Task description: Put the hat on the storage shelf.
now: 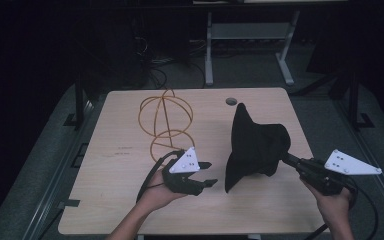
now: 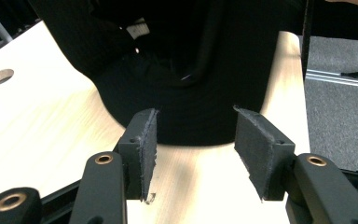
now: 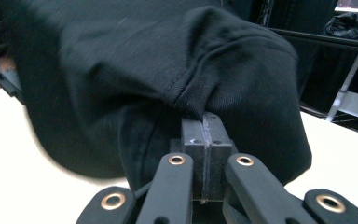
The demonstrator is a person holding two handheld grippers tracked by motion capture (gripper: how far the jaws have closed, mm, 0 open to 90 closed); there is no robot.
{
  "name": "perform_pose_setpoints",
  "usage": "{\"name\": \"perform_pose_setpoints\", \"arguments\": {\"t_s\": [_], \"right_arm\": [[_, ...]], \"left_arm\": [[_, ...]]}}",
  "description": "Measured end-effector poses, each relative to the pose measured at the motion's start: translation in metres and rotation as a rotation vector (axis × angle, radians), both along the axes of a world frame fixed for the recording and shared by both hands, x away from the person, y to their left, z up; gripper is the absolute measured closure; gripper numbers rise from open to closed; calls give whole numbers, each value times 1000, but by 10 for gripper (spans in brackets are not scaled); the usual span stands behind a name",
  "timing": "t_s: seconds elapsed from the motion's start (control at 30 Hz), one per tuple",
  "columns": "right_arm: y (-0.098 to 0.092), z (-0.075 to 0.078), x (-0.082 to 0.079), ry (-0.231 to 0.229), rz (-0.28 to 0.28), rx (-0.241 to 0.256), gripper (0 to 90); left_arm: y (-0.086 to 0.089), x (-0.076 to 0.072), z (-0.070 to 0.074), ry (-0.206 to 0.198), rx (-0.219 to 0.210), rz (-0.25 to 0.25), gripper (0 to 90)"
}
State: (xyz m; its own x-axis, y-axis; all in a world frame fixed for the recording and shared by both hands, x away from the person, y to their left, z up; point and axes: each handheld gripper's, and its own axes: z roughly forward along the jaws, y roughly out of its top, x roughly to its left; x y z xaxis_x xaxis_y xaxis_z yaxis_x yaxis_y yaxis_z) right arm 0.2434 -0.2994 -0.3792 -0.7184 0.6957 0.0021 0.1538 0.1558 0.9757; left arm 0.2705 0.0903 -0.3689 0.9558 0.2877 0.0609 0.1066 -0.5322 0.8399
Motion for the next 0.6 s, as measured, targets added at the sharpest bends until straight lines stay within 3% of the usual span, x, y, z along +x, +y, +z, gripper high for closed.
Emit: {"name": "perform_pose_setpoints", "arguments": {"t_s": [0.27,0.37,0.6], "right_arm": [[1,13,3,-5,-1,12,900],[4,26,7,-18,4,-7,900],[10,39,14,-21,4,-12,900]], "left_arm": [[8,-10,-10,11,-1,-8,474],[14,-14,-14,20,0,-5,474],[28,-18,-26,35,7,13,472]]}}
